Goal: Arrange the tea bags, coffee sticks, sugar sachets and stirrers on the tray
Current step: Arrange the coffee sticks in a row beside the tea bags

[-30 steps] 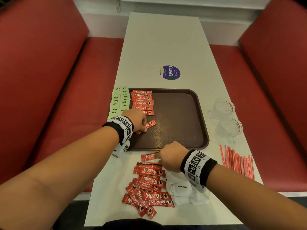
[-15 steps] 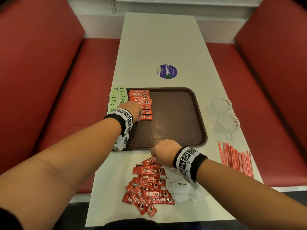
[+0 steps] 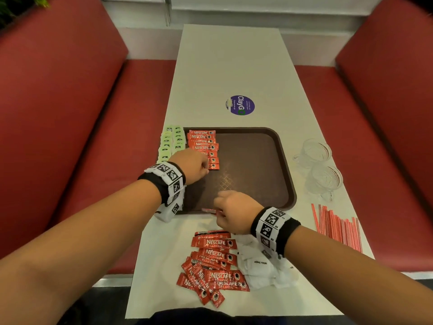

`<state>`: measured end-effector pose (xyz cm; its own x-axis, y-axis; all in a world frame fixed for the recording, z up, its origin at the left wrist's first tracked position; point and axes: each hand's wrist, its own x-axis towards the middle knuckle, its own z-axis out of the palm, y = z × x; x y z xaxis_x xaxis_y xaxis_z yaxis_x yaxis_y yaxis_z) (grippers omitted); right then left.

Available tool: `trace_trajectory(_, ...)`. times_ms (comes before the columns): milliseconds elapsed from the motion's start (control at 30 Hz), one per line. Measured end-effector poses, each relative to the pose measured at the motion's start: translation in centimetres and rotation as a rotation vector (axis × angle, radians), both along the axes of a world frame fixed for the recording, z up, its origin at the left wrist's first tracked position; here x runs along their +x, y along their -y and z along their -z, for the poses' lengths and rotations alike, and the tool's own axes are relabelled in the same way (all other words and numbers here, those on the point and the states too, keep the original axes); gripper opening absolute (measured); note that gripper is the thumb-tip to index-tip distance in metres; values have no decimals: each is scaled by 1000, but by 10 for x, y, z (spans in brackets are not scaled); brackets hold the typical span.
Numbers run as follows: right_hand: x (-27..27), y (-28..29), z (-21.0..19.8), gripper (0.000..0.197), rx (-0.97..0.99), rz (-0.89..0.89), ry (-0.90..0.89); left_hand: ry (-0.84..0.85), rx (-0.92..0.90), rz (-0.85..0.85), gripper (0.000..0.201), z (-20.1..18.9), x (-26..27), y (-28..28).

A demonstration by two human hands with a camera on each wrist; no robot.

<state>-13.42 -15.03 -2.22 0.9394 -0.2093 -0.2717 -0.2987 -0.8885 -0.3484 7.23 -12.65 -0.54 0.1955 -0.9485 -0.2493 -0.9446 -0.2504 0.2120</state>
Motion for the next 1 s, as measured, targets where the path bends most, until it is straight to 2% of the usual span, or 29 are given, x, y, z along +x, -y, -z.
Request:
trace_trajectory(300,-15,6,-7,20,180,272,-104,-93,197,217,14,13,-51,-77)
trace_trajectory(467,-23,1,-6,25,206,320,-94,-111,244,320,31,32,-78,-98)
trace_trajectory(600,-28,-2,-5,19,171,280,-123,-59,213,319,28,37,-81,-101)
trace_trajectory(767,-32,-6,-6,15,178,217,-116,-44,185,297,12,31,-77,-99)
trace_trajectory(867,-34,-4,-5,31,177,162,-128,-108,127,231,9,23,-68,-97)
trace_trajectory(900,-33,-3,-3,30,172,158,-120,-132,90,206,9,21,-65,-96)
trace_trajectory(1000,-30,2,1,10,165,193,-70,-182,31,154,11,16,-55,-94)
